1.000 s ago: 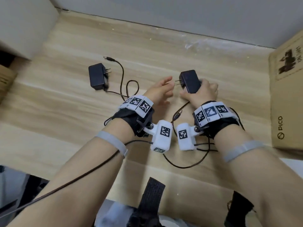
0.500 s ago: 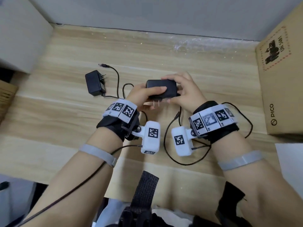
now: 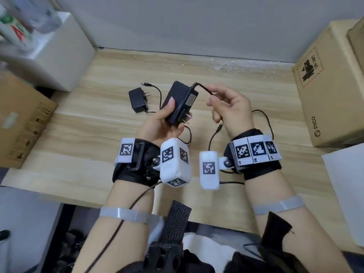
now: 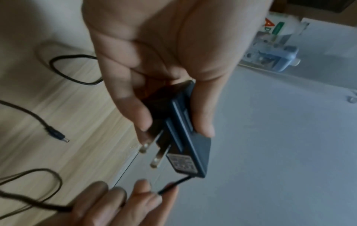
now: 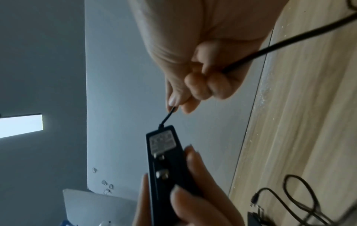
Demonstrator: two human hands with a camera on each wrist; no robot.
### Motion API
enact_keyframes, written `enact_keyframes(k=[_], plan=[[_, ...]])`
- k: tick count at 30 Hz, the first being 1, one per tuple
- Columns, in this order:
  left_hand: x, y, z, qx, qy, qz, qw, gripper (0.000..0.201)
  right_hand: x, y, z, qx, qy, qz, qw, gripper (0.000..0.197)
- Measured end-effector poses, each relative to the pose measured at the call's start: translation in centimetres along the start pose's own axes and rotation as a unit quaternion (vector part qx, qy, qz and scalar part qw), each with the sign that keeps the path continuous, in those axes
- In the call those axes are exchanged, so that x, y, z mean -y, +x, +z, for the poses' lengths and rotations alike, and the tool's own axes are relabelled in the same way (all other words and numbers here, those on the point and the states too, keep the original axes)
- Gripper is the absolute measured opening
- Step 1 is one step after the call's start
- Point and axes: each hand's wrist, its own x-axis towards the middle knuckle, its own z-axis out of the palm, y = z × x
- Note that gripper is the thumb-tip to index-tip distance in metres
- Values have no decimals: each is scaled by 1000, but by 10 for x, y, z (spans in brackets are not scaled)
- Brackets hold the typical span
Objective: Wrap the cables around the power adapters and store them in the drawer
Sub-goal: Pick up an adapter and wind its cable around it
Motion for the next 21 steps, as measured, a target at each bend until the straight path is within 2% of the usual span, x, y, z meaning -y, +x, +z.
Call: enact_keyframes(k=[2,4,8,10,12,14,17,21], plan=[[3,-7,-1,3,-2,10,1000,29,-4,-10,6,8,-6,16,1000,36],[4,-12,-3,2,-2,32,999,28,-11,-18,12,46,-44,44,997,43],[4,-18,-6,16,21,91,995,22,-19,-32,25,105,-226,94,964,44],[5,-20,-7,28,50,123,991,20,-17,-40,30,114,-274,84,951,42],[5,-21,-8,34,75,149,985,28,-13,-45,31,110,-314,67,941,42],[5,-22,-8,28,102,155,982,38,-10,-48,30,120,-335,63,932,42],[2,-25,-8,20,174,166,970,12,-3,-51,28,140,-344,64,926,42],[-2,-25,-7,2,288,209,935,21,10,-58,30,168,-341,59,923,37]])
